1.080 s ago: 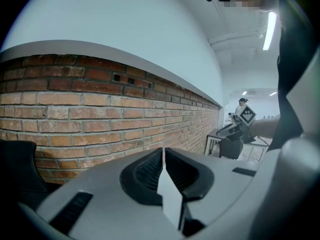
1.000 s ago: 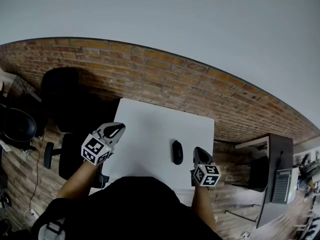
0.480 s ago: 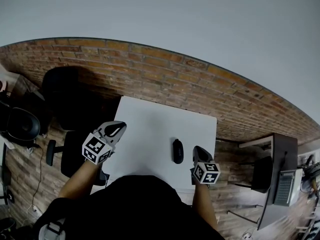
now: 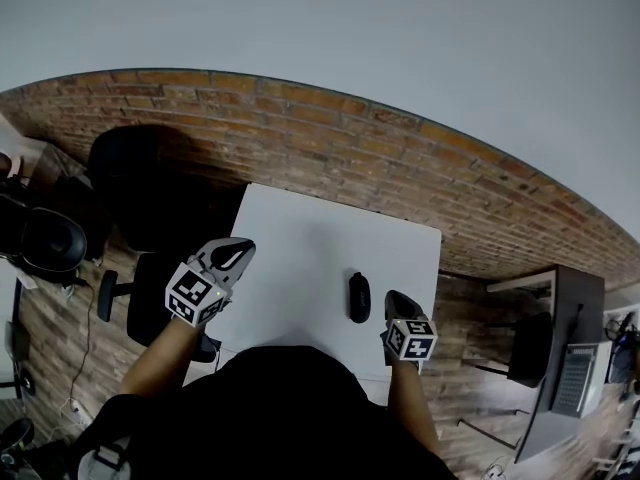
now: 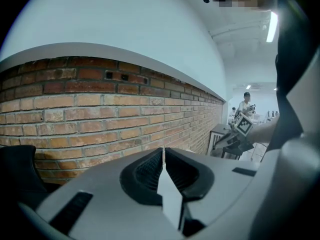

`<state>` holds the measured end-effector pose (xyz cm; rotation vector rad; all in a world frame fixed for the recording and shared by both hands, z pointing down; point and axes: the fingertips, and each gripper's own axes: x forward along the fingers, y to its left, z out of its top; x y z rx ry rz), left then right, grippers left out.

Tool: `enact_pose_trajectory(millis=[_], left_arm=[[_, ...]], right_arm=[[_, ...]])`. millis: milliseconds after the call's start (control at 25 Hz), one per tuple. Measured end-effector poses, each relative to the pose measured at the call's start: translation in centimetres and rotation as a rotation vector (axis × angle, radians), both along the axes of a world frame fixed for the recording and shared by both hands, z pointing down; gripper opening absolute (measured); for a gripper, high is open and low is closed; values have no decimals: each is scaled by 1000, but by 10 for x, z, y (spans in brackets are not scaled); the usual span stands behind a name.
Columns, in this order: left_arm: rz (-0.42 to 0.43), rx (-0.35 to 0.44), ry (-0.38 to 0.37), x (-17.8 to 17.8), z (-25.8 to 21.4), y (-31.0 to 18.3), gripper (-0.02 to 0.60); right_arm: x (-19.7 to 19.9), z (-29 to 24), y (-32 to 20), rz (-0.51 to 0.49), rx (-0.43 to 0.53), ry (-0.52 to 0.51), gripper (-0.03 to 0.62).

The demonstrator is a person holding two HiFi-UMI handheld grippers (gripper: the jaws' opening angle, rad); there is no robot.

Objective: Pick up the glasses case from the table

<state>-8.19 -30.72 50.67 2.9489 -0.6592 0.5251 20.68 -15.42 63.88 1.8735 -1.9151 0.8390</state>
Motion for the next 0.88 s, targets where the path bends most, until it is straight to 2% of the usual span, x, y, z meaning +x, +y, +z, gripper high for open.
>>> enact_pose_trajectory(millis=[160,400,680,880], left_arm=[[-1,20,-1,3,-2,1,25],[-11,10,-32,6,6,2,25],[-11,-3,-42,14,11,3,25],[-13,-13,-50,19,16,4,25]], right_arm=[[3,13,-3,-15,-24,-8,15],[10,36,-5,-8,-71,-21,16],[12,73,-8,-15,-132,-49,93],[10,91,-12,-33,-163,-65,122]])
